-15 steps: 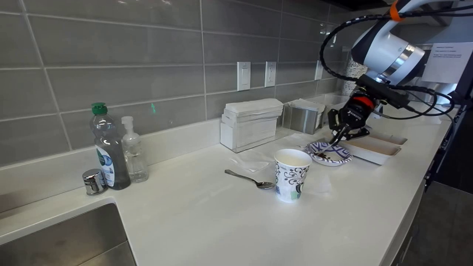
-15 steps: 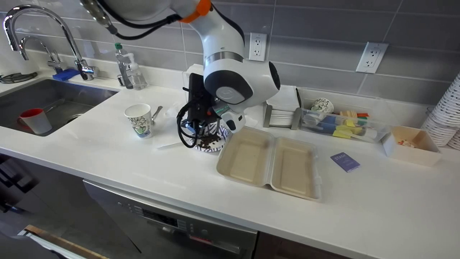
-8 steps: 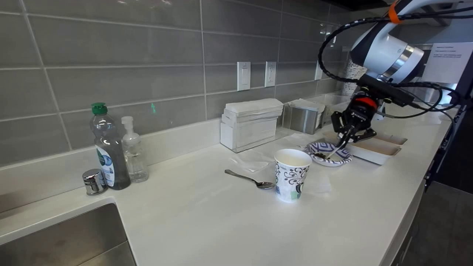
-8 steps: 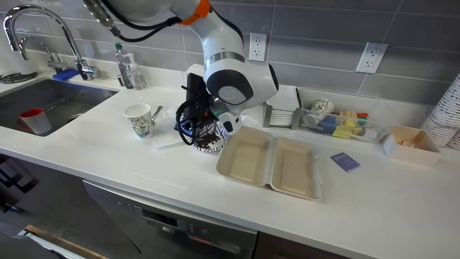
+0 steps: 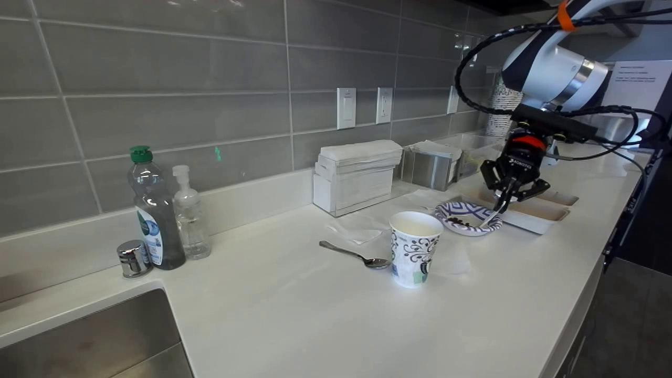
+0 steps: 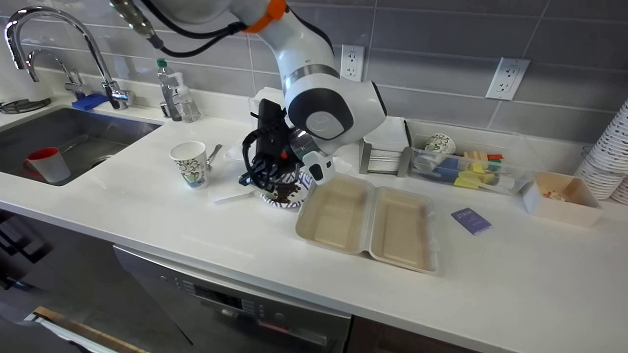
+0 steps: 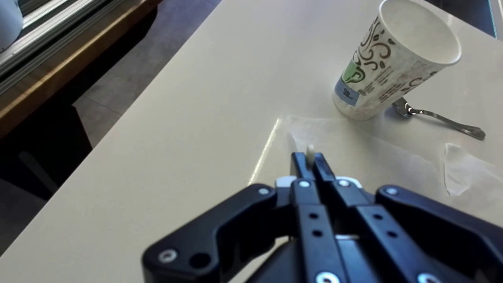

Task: Use the white knife to stir the contents in the black and white bowl on the left.

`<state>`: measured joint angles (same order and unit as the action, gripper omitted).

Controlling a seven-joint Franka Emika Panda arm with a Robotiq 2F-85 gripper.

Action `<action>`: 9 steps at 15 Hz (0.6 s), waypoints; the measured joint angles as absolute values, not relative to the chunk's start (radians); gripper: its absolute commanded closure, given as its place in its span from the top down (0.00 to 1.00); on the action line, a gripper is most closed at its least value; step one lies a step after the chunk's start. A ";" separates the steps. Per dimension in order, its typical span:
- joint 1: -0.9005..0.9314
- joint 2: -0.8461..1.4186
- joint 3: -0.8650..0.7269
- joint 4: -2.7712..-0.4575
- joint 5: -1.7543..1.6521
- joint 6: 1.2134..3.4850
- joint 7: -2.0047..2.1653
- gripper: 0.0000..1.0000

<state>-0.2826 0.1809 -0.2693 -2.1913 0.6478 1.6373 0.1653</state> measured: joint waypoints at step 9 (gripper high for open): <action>-0.276 0.178 -0.252 -2.191 0.679 1.771 0.132 0.01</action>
<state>-0.2757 0.1782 -0.2522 -2.1908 0.6793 1.7710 0.1317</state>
